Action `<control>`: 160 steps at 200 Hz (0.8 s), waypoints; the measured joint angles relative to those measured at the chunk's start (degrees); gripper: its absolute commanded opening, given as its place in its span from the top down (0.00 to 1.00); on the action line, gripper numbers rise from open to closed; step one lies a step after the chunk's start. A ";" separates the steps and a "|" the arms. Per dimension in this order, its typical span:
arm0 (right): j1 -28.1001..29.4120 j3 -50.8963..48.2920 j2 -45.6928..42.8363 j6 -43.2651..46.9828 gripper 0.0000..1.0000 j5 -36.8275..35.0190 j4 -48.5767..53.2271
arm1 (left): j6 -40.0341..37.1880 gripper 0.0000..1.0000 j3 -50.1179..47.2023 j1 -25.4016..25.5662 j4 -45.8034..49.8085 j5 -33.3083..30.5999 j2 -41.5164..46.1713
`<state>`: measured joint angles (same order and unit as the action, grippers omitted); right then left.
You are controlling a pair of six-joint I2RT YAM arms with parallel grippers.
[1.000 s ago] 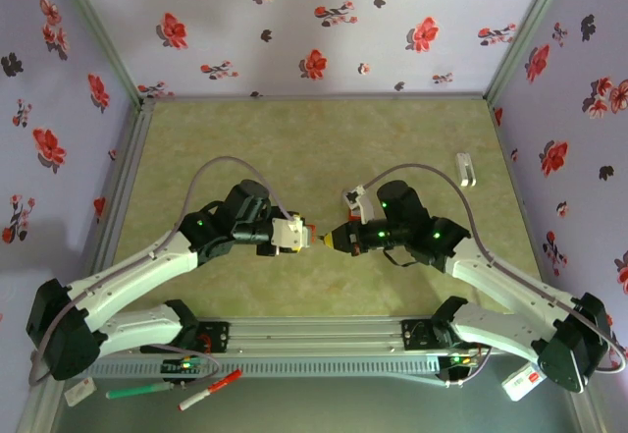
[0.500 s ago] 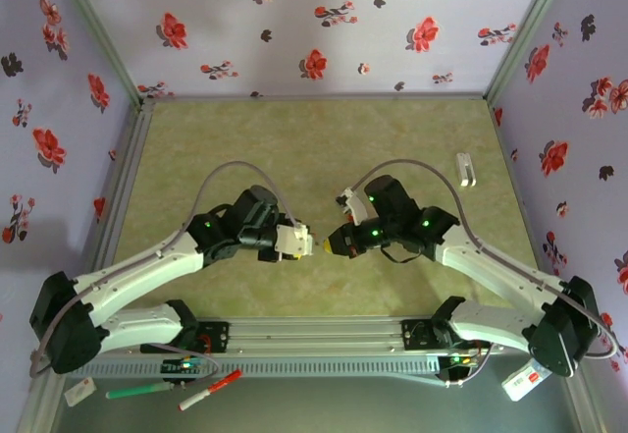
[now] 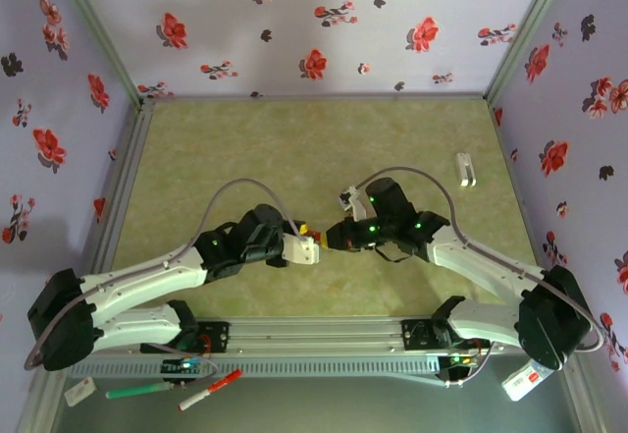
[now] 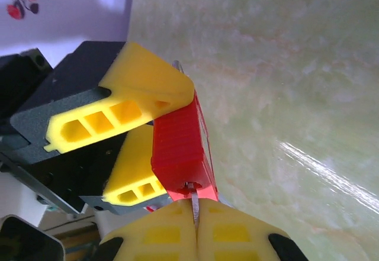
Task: Unlock with the key
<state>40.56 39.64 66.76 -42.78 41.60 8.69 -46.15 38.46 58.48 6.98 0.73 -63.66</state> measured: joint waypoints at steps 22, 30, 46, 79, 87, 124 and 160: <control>-0.48 -0.31 -0.26 -0.15 1.00 0.98 -0.59 | 0.68 1.00 0.00 0.00 -0.02 0.13 0.13; -0.55 -0.13 -0.46 0.44 1.00 0.98 0.15 | 0.85 1.00 0.00 0.02 -0.04 0.44 0.15; -0.55 0.20 -0.68 1.40 1.00 0.85 1.33 | 1.18 1.00 0.04 0.09 -0.04 0.90 0.15; -1.07 -0.52 -0.42 -2.86 1.00 0.85 -1.77 | 0.92 1.00 -0.85 0.94 -3.02 -3.02 -0.02; -1.68 -1.29 0.09 -6.40 1.00 0.85 -4.17 | 0.48 1.00 -1.62 1.25 -5.09 -4.94 -0.50; -4.24 -8.57 4.81 -26.62 1.00 0.83 -21.51 | -2.86 1.00 -5.75 1.97 -16.17 -12.85 -5.79; -4.90 -13.09 7.78 -42.97 1.00 -0.92 -34.32 | -5.31 1.00 -7.80 2.08 -23.74 -16.76 -9.33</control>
<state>35.66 26.55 74.54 -85.76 40.69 -25.63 -51.46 30.65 60.55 -16.75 -16.03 -72.99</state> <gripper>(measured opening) 0.069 0.390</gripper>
